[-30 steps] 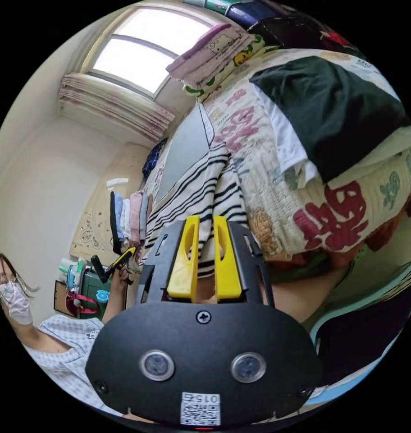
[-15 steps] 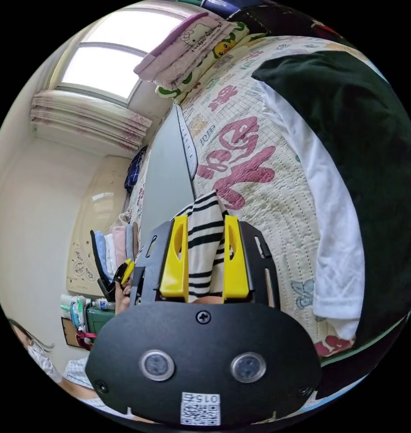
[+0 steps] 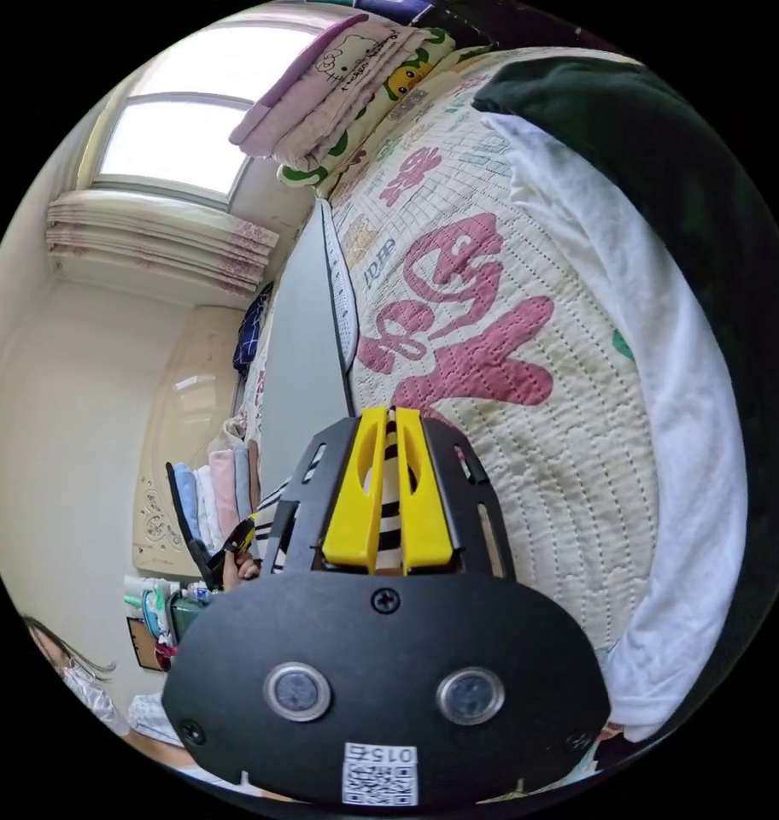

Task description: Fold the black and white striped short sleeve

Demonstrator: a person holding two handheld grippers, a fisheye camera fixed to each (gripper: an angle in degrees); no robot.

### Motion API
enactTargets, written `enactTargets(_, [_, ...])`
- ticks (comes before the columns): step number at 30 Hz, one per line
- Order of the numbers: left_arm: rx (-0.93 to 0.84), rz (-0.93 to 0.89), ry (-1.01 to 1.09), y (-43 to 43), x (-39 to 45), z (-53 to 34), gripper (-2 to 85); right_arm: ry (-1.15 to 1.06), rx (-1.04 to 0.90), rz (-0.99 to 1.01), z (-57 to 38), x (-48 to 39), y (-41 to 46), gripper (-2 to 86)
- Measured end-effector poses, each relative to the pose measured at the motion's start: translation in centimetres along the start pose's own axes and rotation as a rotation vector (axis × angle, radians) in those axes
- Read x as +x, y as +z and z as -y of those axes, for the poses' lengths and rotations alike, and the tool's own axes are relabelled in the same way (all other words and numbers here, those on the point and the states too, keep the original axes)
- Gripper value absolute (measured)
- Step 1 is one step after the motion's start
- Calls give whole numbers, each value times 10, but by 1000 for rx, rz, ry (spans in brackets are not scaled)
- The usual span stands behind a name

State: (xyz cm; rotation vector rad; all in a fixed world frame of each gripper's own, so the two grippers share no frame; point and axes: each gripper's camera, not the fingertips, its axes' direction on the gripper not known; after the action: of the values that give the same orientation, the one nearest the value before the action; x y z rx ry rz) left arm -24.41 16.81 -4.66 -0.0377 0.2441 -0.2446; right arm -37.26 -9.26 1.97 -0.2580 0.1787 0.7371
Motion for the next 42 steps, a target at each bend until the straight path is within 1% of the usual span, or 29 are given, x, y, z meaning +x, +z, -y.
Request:
enactTargets(4, [72,4,-5,-7,2,3,0,-97,31,-84,-22,3,8,4])
enactTargets(8, [104,-12,-8,-10,7,8,-1,-174,61,-187,-38,-4,20,-1])
enactTargets(11, [99,-31,17,-7,14,15,0,-211,119,-257,-50,-5,31,-3])
enactTargets(14, [61,-25,62,3,21,22,1,-234,63,-383,-67,8,66,-4])
enactTargets(15, [42,-20,78,8,20,23,1,-226,74,-455,-82,14,76,-4])
enactTargets(17, [27,-31,98,10,18,23,2,-297,116,-522,-117,11,85,-5])
enactTargets(19, [30,-37,138,7,15,25,2,-534,183,-647,-190,-15,100,-5])
enactTargets(20, [27,-28,148,7,15,25,2,-596,188,-663,-212,-23,104,-4])
enactTargets(22, [14,25,176,9,15,26,2,-848,166,-600,-310,-53,124,1])
enactTargets(23, [7,31,182,10,16,26,3,-909,150,-568,-336,-60,129,2])
enactTargets(25, [-26,21,188,16,17,27,10,-1120,95,-452,-436,-79,154,31])
enactTargets(27, [-24,16,176,16,17,26,21,-1170,121,-389,-499,-83,176,63])
enactTargets(28, [-10,11,160,13,16,25,32,-1198,86,-337,-531,-83,193,74])
enactTargets(29, [0,7,150,10,16,24,37,-1197,58,-309,-545,-84,201,78])
enactTargets(31, [36,-14,118,1,15,21,56,-1145,-67,-140,-582,-84,229,104])
enactTargets(34, [-5,-79,124,6,17,21,70,-1136,-179,-44,-617,-87,255,120])
enactTargets(38, [-45,-101,110,16,20,23,63,-1160,-264,-15,-651,-84,283,115])
enactTargets(40, [-67,-97,99,24,22,24,35,-1136,-266,-89,-666,-75,301,101])
enactTargets(41, [-71,-94,95,25,22,24,29,-1127,-261,-102,-669,-72,304,96])
enactTargets(42, [-70,-93,97,26,24,24,20,-1118,-258,-101,-676,-67,308,73])
